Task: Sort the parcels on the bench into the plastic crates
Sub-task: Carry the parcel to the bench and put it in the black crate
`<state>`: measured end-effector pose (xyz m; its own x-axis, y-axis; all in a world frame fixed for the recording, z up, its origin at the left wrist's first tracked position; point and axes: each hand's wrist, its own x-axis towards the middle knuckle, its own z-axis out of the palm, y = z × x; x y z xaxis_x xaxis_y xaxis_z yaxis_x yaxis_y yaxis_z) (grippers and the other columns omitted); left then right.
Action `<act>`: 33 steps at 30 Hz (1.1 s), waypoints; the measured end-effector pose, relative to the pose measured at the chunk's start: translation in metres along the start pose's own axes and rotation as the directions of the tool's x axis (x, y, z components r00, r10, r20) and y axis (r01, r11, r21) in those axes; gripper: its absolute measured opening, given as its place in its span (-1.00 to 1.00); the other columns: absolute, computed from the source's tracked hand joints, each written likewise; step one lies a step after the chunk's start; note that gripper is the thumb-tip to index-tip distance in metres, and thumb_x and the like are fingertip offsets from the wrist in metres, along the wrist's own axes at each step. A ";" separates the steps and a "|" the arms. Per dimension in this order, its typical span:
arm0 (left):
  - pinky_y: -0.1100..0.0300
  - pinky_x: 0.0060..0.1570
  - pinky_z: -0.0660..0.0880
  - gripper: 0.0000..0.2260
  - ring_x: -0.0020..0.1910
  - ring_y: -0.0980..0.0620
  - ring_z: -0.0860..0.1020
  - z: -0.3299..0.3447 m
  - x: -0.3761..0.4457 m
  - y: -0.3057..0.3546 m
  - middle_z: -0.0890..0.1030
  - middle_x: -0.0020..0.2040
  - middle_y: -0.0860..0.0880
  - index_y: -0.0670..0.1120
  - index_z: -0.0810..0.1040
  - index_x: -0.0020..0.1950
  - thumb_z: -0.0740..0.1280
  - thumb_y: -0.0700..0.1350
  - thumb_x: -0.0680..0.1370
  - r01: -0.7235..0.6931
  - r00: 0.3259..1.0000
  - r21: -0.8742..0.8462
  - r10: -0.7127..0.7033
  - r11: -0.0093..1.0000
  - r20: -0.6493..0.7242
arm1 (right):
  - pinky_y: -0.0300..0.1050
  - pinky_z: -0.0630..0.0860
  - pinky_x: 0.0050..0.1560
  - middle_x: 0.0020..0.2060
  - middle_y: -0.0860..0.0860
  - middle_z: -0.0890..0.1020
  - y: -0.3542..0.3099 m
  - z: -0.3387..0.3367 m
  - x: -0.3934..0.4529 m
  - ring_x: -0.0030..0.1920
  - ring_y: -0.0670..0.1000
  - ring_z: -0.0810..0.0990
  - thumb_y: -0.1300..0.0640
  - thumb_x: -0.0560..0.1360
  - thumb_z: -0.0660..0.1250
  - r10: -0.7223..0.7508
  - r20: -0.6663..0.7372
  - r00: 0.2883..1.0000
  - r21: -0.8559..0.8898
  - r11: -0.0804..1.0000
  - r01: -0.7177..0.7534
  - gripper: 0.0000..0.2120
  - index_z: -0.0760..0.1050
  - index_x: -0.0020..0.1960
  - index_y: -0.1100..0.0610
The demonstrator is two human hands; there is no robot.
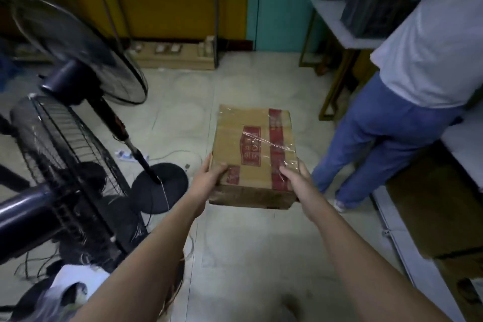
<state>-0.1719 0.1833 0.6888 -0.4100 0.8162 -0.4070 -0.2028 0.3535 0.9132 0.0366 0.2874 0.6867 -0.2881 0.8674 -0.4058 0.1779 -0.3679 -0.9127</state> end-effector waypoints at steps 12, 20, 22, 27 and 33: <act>0.22 -0.38 0.52 -0.60 -0.12 0.00 0.68 0.031 0.113 0.133 0.69 0.07 -0.03 0.09 0.43 0.42 0.32 0.08 0.58 -0.046 0.997 0.007 0.046 0.999 -0.057 | -0.18 0.50 -0.03 0.14 -0.06 0.62 -0.140 -0.020 0.120 0.03 -0.13 0.62 -0.07 0.56 0.36 -0.100 0.110 0.989 -0.074 0.991 0.109 -0.58 0.32 0.34 -0.02; 0.05 -0.13 0.51 -0.67 0.07 -0.05 0.62 0.032 0.202 0.218 0.66 0.12 -0.03 0.17 0.41 0.41 0.24 0.03 0.64 -0.109 0.992 0.058 0.112 0.992 -0.056 | -0.22 0.50 -0.11 0.18 -0.04 0.61 -0.220 -0.007 0.225 0.00 -0.16 0.60 -0.08 0.58 0.33 -0.132 0.154 0.979 -0.095 0.985 0.147 -0.59 0.36 0.36 0.02; 0.04 -0.10 0.51 -0.64 0.09 -0.06 0.63 0.026 0.231 0.234 0.66 0.14 -0.03 0.18 0.40 0.44 0.25 0.04 0.63 -0.131 0.988 0.058 0.135 0.990 -0.072 | -0.17 0.51 -0.11 0.18 -0.03 0.61 -0.237 0.003 0.257 0.02 -0.14 0.61 -0.10 0.58 0.32 -0.132 0.159 0.978 -0.106 0.983 0.150 -0.60 0.37 0.35 0.01; 0.12 -0.19 0.52 -0.66 0.01 0.06 0.65 0.008 0.314 0.261 0.67 0.11 0.06 0.20 0.43 0.41 0.27 0.03 0.63 -0.133 0.988 0.035 0.135 0.991 -0.077 | -0.07 0.53 0.06 0.18 -0.04 0.62 -0.268 0.032 0.340 0.09 -0.07 0.62 -0.12 0.56 0.34 -0.140 0.150 0.979 -0.140 0.977 0.161 -0.55 0.37 0.38 0.00; 0.16 -0.18 0.52 -0.67 0.06 0.06 0.62 -0.021 0.446 0.315 0.65 0.16 0.04 0.21 0.43 0.39 0.27 0.02 0.63 -0.156 0.988 0.011 0.156 0.988 -0.013 | -0.06 0.57 -0.04 0.12 -0.03 0.64 -0.321 0.077 0.452 0.03 -0.06 0.64 -0.10 0.56 0.35 -0.112 0.084 0.990 -0.138 0.983 0.123 -0.58 0.39 0.35 0.00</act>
<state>-0.4379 0.6493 0.7948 -0.4484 0.8551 -0.2601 -0.1264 0.2274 0.9656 -0.2234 0.7712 0.7923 -0.3845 0.8719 -0.3034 0.2697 -0.2083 -0.9402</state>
